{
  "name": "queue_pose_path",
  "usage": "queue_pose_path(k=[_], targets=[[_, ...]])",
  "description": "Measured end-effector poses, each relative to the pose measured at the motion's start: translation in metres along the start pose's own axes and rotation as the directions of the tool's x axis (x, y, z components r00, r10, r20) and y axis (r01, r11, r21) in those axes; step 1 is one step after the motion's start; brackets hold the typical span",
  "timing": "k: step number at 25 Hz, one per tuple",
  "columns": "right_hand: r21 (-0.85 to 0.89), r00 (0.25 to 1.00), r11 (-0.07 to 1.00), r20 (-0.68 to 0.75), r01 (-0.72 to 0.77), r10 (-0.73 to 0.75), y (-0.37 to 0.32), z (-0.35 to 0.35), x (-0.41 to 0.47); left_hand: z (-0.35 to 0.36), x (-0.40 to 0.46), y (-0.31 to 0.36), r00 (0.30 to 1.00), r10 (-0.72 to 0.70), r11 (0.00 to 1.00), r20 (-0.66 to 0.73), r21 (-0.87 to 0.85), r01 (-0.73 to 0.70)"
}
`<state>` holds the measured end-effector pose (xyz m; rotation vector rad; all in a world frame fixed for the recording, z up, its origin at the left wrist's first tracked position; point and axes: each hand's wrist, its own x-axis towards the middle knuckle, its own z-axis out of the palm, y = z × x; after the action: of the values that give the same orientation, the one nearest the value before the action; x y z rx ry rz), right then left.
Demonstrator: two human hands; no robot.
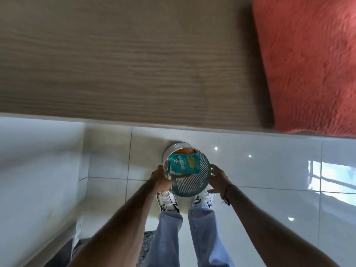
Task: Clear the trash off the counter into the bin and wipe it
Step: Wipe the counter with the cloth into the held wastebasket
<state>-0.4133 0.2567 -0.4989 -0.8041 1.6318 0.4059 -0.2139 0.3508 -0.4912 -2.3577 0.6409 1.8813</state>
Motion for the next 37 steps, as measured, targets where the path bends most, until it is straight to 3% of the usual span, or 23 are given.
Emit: queue_pose_path(k=[2,4,6,9,13,18,20,22,23,24,27,29,33,37], targets=[[-0.045,0.998,0.999,0.059,-0.011,0.014,-0.003,-0.001,0.002,-0.001,0.0,-0.01,1.0,-0.014,1.0,-0.003,-0.018,0.014],[-0.035,1.0,0.999,-0.01,-0.017,0.017,-0.011,-0.005,-0.014,-0.005,-0.016,-0.016,1.0,0.023,0.997,-0.02,-0.079,-0.025],[0.021,0.994,1.0,-0.109,0.009,-0.007,-0.024,-0.012,-0.05,-0.015,-0.05,-0.017,0.998,0.052,0.991,-0.027,-0.124,-0.055],[0.032,0.993,0.995,-0.074,0.089,-0.087,-0.047,-0.02,-0.138,-0.037,-0.126,-0.012,0.987,0.144,0.983,-0.065,-0.105,-0.15],[0.086,0.977,0.973,-0.031,0.212,-0.21,-0.071,-0.043,-0.261,-0.078,-0.236,0.019,0.926,0.355,0.928,-0.127,-0.069,-0.365],[0.127,0.892,0.883,-0.045,0.452,-0.45,-0.096,-0.073,-0.383,-0.129,-0.341,0.075,0.819,0.515,0.821,-0.253,-0.13,-0.556],[0.088,0.792,0.797,-0.223,0.597,-0.569,-0.103,-0.084,-0.411,-0.142,-0.365,0.104,0.771,0.548,0.77,-0.325,-0.163,-0.617],[-0.026,0.566,0.681,-0.533,0.732,-0.629,-0.115,-0.102,-0.426,-0.15,-0.379,0.137,0.715,0.557,0.724,-0.422,-0.176,-0.667],[-0.064,0.483,0.652,-0.618,0.755,-0.62,-0.124,-0.113,-0.429,-0.152,-0.382,0.155,0.69,0.555,0.714,-0.465,-0.16,-0.682],[-0.101,0.465,0.662,-0.634,0.742,-0.618,-0.134,-0.124,-0.429,-0.153,-0.383,0.172,0.662,0.557,0.712,-0.501,-0.122,-0.692],[-0.277,0.617,0.762,-0.458,0.585,-0.64,-0.169,-0.148,-0.416,-0.149,-0.383,0.218,0.62,0.575,0.728,-0.533,-0.011,-0.685],[-0.316,0.653,0.769,-0.406,0.555,-0.639,-0.187,-0.156,-0.402,-0.145,-0.377,0.243,0.596,0.598,0.725,-0.535,0.046,-0.687],[-0.037,0.754,0.828,-0.392,0.56,-0.527,-0.219,-0.208,-0.376,-0.149,-0.355,0.308,0.582,0.618,0.721,-0.528,0.086,-0.688],[0.013,0.741,0.819,-0.435,0.574,-0.512,-0.254,-0.299,-0.36,-0.15,-0.346,0.408,0.557,0.68,0.681,-0.476,0.127,-0.722]])
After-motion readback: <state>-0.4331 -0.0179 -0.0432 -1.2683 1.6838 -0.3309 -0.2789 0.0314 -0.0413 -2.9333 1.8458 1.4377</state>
